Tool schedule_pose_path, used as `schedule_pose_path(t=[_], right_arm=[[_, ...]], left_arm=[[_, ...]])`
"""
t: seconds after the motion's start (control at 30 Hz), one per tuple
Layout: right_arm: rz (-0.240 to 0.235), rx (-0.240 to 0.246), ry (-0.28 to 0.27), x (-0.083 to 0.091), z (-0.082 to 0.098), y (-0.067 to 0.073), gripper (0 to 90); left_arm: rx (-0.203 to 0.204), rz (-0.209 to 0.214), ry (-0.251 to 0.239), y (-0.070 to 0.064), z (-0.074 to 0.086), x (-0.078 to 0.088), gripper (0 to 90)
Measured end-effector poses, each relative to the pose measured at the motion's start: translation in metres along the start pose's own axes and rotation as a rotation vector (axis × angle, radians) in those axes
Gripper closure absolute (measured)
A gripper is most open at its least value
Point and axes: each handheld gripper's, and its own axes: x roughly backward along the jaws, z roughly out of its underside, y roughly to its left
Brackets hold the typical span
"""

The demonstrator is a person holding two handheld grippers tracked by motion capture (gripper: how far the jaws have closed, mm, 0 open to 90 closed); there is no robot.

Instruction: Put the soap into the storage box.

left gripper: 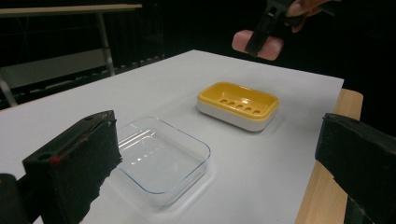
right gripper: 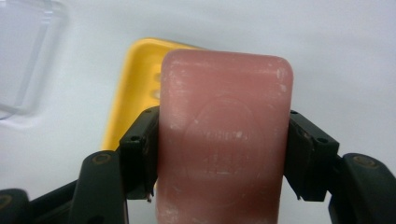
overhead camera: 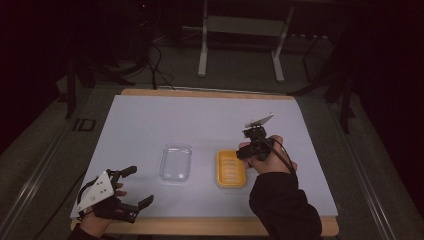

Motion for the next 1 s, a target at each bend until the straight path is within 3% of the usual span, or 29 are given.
schedule_pose_path(t=[0.17, 0.3, 0.67, 1.0], right_arm=[[-0.016, 0.014, 0.009, -0.007, -0.002, 0.016, 37.1], [-0.042, -0.003, 0.01, -0.016, -0.002, 0.024, 37.1], [-0.112, -0.106, 0.054, -0.053, 0.008, 0.024, 37.0], [-0.103, -0.113, 0.077, -0.076, 0.012, 0.033, 37.0]], left_arm=[[-0.001, 0.002, 0.001, 0.0, 0.0, 0.0, 0.2], [-0.003, 0.003, 0.004, -0.001, 0.0, 0.0, 0.2], [-0.008, 0.012, 0.009, -0.001, 0.0, -0.001, 0.2], [-0.008, 0.012, 0.008, -0.001, 0.0, -0.001, 0.2]])
